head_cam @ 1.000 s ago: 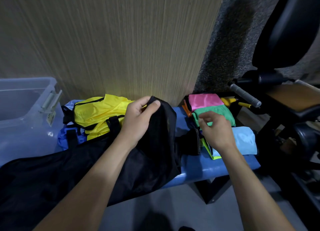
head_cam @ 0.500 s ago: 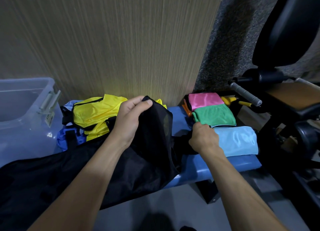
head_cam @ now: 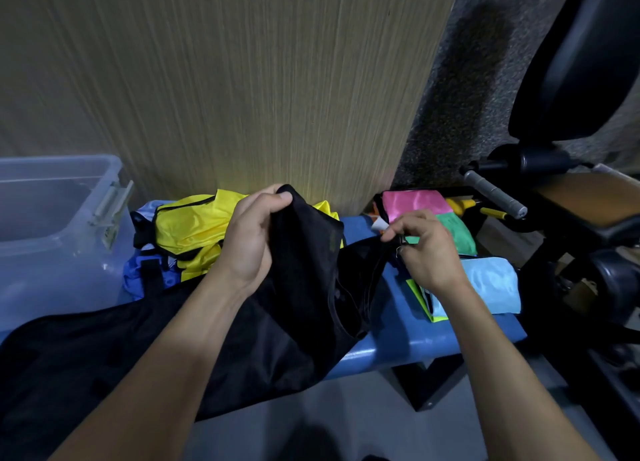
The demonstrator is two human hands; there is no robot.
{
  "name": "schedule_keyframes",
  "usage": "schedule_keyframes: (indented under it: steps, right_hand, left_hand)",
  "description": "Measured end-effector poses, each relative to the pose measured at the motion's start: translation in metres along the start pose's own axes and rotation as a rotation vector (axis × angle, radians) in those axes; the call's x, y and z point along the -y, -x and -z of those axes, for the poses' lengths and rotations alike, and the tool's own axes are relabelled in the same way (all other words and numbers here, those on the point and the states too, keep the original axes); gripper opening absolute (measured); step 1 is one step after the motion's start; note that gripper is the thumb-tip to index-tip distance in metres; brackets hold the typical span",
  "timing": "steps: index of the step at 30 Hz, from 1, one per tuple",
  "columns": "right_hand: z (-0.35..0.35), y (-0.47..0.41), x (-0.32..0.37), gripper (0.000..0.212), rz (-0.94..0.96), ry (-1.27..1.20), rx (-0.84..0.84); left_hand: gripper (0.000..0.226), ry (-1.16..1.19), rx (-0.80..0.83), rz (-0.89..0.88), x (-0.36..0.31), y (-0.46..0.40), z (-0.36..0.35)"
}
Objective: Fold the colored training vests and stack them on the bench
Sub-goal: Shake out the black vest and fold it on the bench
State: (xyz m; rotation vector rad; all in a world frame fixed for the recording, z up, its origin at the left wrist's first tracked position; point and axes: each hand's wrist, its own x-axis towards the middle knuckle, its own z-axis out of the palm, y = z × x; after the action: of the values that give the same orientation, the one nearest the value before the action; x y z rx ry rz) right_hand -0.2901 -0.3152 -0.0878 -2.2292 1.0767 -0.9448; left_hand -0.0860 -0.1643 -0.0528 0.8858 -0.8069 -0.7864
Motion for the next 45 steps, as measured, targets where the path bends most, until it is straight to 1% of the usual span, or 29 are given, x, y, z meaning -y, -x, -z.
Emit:
schedule_keyframes:
  steps: [2, 4, 5, 8, 10, 13, 15, 18, 21, 23, 25, 27, 29, 31, 33, 36, 40, 43, 45]
  right_hand:
    - [-0.003, -0.003, 0.004, 0.04, 0.014, -0.007, -0.086]
    - [-0.006, -0.005, 0.007, 0.042, -0.017, -0.073, -0.129]
    - [-0.007, -0.006, 0.009, 0.04, -0.037, -0.098, -0.129]
    - [-0.011, -0.004, 0.011, 0.031, -0.048, -0.146, -0.083]
    - [-0.012, -0.002, 0.014, 0.029, -0.062, -0.21, -0.065]
    - [-0.01, 0.002, 0.022, 0.035, -0.132, -0.364, -0.064]
    - [-0.01, 0.003, 0.025, 0.044, -0.133, -0.329, -0.105]
    - [-0.012, 0.002, 0.022, 0.043, -0.143, -0.326, -0.106]
    - [-0.013, 0.004, 0.022, 0.036, -0.216, -0.441, -0.055]
    - [-0.012, 0.004, 0.024, 0.027, -0.234, -0.53, -0.007]
    - [-0.01, 0.006, 0.026, 0.024, -0.233, -0.572, 0.042]
    - [-0.009, 0.007, 0.029, 0.023, -0.184, -0.579, 0.064]
    - [-0.008, 0.008, 0.036, 0.022, -0.073, -0.574, 0.077]
    - [-0.008, 0.01, 0.043, 0.027, 0.037, -0.573, 0.115]
    - [-0.008, 0.012, 0.049, 0.034, 0.075, -0.588, 0.16]
    - [-0.006, 0.015, 0.05, 0.031, 0.061, -0.599, 0.162]
    - [-0.001, 0.016, 0.046, 0.028, 0.007, -0.632, 0.162]
    - [0.001, 0.019, 0.048, 0.02, -0.005, -0.647, 0.183]
    - [0.002, 0.021, 0.051, 0.016, -0.026, -0.68, 0.18]
  left_hand:
    - [0.032, 0.016, 0.005, 0.023, -0.003, 0.002, -0.001]
    - [0.027, 0.014, 0.01, 0.032, -0.006, 0.004, -0.003]
    - [0.03, 0.001, 0.017, 0.03, -0.007, 0.004, -0.004]
    - [0.052, -0.045, 0.061, 0.006, -0.009, 0.006, -0.005]
    - [0.056, -0.092, 0.079, 0.0, -0.009, 0.007, -0.005]
    - [0.057, -0.128, 0.113, 0.001, -0.008, 0.009, -0.005]
    - [0.058, -0.142, 0.135, 0.007, -0.007, 0.009, -0.005]
    - [0.057, -0.172, 0.156, 0.011, -0.006, 0.009, -0.005]
    - [0.054, -0.201, 0.166, 0.008, -0.003, 0.009, -0.004]
    - [0.051, -0.219, 0.167, 0.007, -0.002, 0.009, -0.004]
    - [0.046, -0.234, 0.18, 0.002, -0.001, 0.009, -0.004]
    - [0.037, -0.259, 0.205, 0.005, -0.001, 0.009, -0.006]
    - [0.033, -0.292, 0.281, 0.019, -0.001, 0.01, -0.01]
    - [0.032, -0.349, 0.373, 0.028, -0.005, 0.011, -0.017]
    - [0.035, -0.432, 0.424, 0.0, -0.007, 0.008, -0.021]
    - [0.028, -0.6, 0.422, -0.099, -0.002, -0.001, -0.019]
    - [0.028, -0.751, 0.347, -0.169, 0.017, -0.009, -0.015]
    - [0.022, -0.757, 0.373, -0.19, 0.021, -0.007, -0.019]
    - [0.024, -0.71, 0.364, -0.171, 0.023, -0.008, -0.021]
